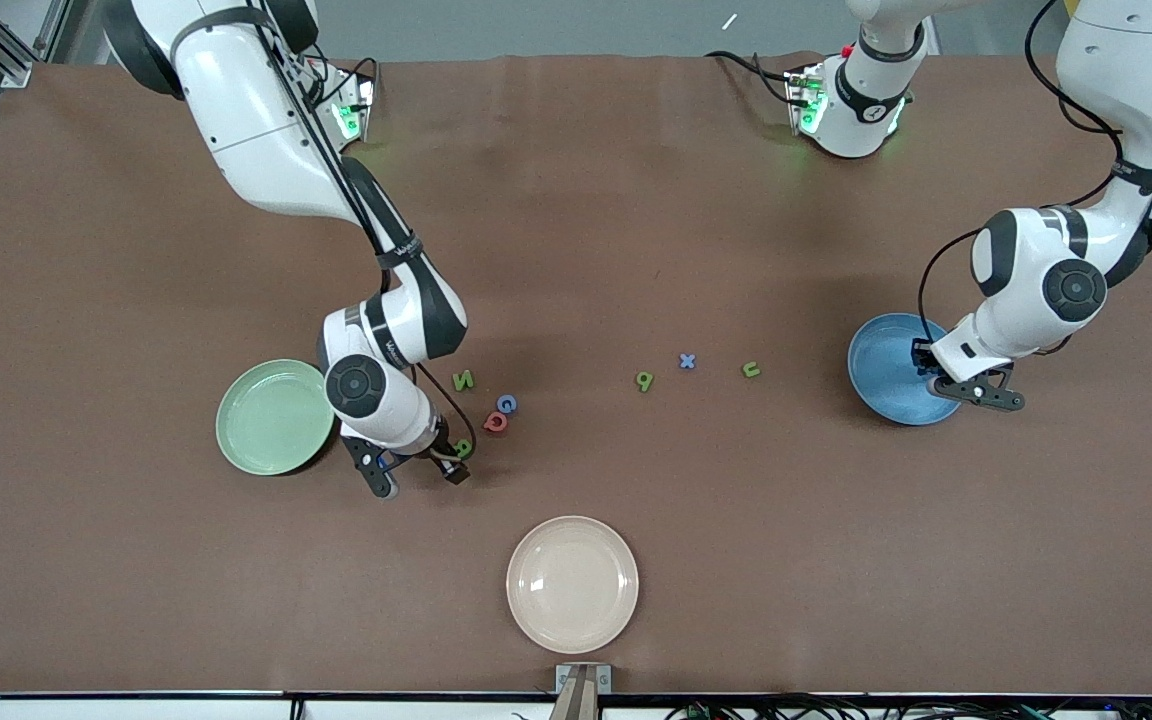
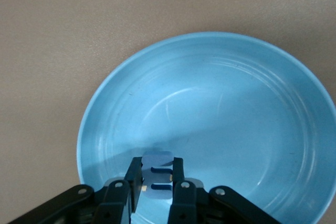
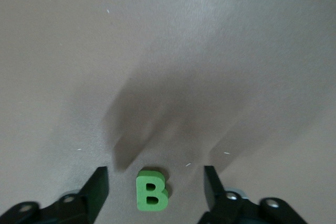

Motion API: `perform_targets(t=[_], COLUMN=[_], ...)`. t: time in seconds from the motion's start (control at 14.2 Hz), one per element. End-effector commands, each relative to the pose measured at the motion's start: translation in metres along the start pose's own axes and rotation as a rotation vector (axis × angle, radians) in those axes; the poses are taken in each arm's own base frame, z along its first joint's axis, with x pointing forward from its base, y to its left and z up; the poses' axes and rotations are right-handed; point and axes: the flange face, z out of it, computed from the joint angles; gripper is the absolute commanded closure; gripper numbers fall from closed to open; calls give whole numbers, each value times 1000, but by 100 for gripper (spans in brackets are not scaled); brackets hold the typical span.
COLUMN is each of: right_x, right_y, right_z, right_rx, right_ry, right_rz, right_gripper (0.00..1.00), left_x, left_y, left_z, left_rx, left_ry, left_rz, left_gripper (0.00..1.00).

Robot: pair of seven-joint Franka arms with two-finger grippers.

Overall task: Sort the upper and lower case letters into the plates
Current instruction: 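Drop the m into the blue plate while the right gripper grasps green B, then grasp the green n with the left gripper while the right gripper drops B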

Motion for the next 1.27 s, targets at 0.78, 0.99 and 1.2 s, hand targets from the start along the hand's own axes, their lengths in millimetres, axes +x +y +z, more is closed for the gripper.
perform_targets(t=[0.78,0.99,1.2], right_x=[-21,-8,45], right_y=[-11,-6,7], right_z=[7,-1,-63], right_rx=[-32,-71,-142], right_ry=[-30,-30,-90], right_rz=[86,81,-49], right_gripper=[66,100,100], left_x=[8,26,38], left_y=[19,65,138], left_z=[-36,-73,-87], left_rx=[25,33,20], left_ry=[-16,-27,-2], left_rz=[60,-38,-163], left_gripper=[0,0,0])
